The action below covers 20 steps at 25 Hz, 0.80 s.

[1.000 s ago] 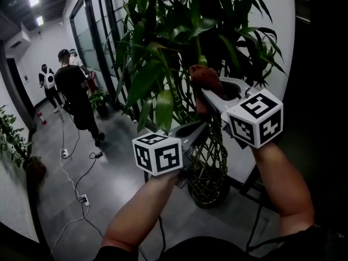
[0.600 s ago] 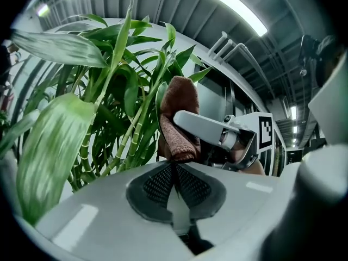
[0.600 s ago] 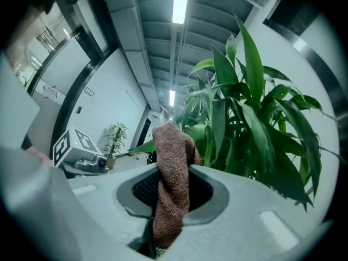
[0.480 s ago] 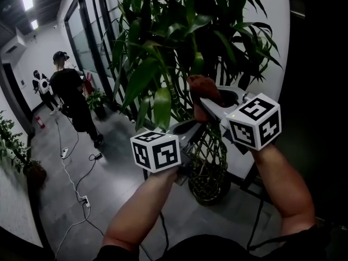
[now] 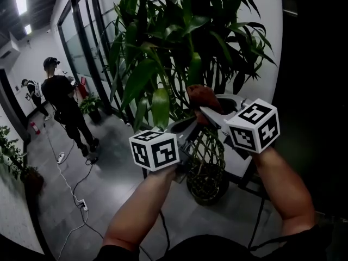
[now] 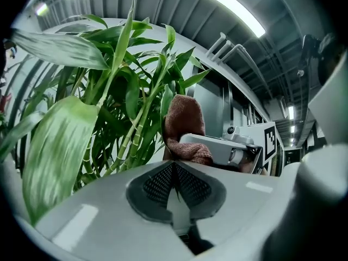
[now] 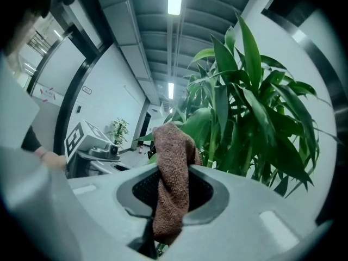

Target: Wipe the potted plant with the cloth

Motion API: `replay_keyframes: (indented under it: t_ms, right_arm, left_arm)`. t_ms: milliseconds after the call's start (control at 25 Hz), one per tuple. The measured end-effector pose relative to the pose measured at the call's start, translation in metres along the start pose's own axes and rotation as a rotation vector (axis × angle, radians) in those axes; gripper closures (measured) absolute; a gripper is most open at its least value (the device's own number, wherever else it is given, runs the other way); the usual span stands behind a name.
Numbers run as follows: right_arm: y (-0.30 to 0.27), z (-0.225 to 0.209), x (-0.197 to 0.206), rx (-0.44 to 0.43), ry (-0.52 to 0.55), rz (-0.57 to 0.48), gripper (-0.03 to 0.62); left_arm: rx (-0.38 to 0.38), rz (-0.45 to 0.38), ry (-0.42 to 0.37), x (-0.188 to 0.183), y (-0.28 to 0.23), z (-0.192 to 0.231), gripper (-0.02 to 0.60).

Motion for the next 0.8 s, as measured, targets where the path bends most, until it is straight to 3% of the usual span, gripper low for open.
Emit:
replay_keyframes:
  t_ms: [600, 800]
  right_arm:
    - [0.031, 0.017, 0.016, 0.053, -0.025, 0.048, 0.523]
    - [0.051, 0.03, 0.025, 0.108, -0.012, 0.039, 0.523]
  left_arm:
    - [0.048, 0.012, 0.03, 0.006, 0.006, 0.004, 0.56]
    - [0.058, 0.019, 0.008, 0.008, 0.021, 0.003, 0.523]
Point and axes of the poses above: the fingertips, and each gripper's own axes: y backward along the fingers, z to its left, x out of its underside, the point moved 7 cm from there along y, backward along the fingers, and after that the axes turned 15 degrees about -z, right-handed, at the moved point
